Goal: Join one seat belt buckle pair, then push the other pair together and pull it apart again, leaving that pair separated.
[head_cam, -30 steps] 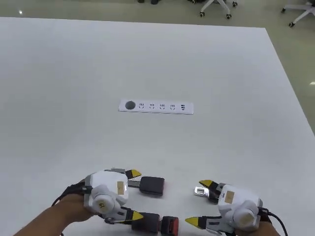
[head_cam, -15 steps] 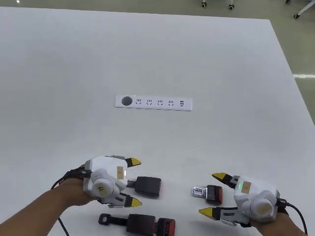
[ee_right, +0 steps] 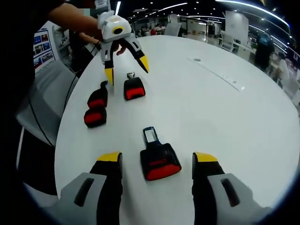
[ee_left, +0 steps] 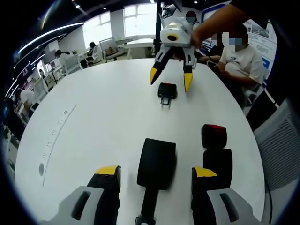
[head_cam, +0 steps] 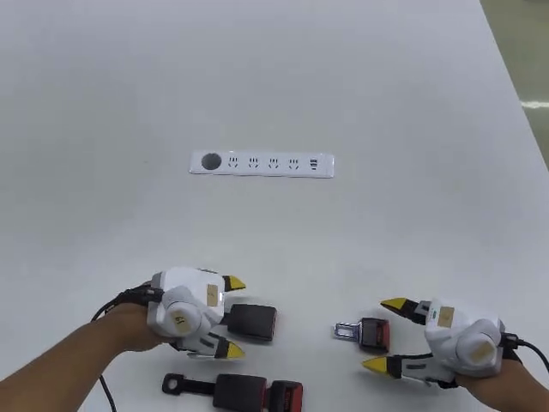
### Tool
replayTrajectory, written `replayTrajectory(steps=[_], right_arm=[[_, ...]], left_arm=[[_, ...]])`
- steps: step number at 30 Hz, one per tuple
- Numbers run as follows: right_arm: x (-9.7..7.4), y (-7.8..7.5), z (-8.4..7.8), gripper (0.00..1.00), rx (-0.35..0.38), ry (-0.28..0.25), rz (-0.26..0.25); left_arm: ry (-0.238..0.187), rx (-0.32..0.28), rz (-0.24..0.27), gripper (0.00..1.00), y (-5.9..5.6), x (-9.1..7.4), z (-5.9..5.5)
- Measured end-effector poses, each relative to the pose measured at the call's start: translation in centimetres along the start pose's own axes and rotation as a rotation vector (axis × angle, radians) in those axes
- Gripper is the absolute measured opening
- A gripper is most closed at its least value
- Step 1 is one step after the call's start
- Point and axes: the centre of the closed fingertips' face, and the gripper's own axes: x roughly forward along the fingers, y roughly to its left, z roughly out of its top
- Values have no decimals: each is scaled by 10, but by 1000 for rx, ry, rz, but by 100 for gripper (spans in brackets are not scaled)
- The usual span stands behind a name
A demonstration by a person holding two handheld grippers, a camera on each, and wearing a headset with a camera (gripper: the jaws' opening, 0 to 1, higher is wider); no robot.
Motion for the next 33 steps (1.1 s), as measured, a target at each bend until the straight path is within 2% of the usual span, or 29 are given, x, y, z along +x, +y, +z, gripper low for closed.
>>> replayTrajectory(steps=[9, 13, 14, 15, 19, 21, 23, 28, 33], right_arm=[[4, 0, -9, 55, -16, 24, 38], [7, 3, -11, 52, -33, 32, 62], [7, 2, -9, 51, -58, 22, 63], [7, 2, -11, 51, -51, 20, 61], [9, 1, -9, 47, -63, 16, 73], [11, 0, -10, 45, -77, 17, 73], [12, -2, -11, 42, -101, 23, 57], [14, -3, -13, 36, -105, 10, 59], [14, -4, -14, 35, -98, -7, 64]], left_arm=[[20, -19, -30, 62, 2, 14, -15], [21, -16, -34, 62, 4, 18, -15], [19, -16, -38, 61, 3, 19, -15], [18, -11, -42, 60, 2, 20, -14], [34, 39, -39, 59, 0, 22, -17], [20, 24, -40, 58, 1, 22, -14], [20, 40, -35, 56, 1, 22, -15], [12, 50, -50, 51, -2, 22, -16], [6, 59, -61, 43, -2, 21, -15]])
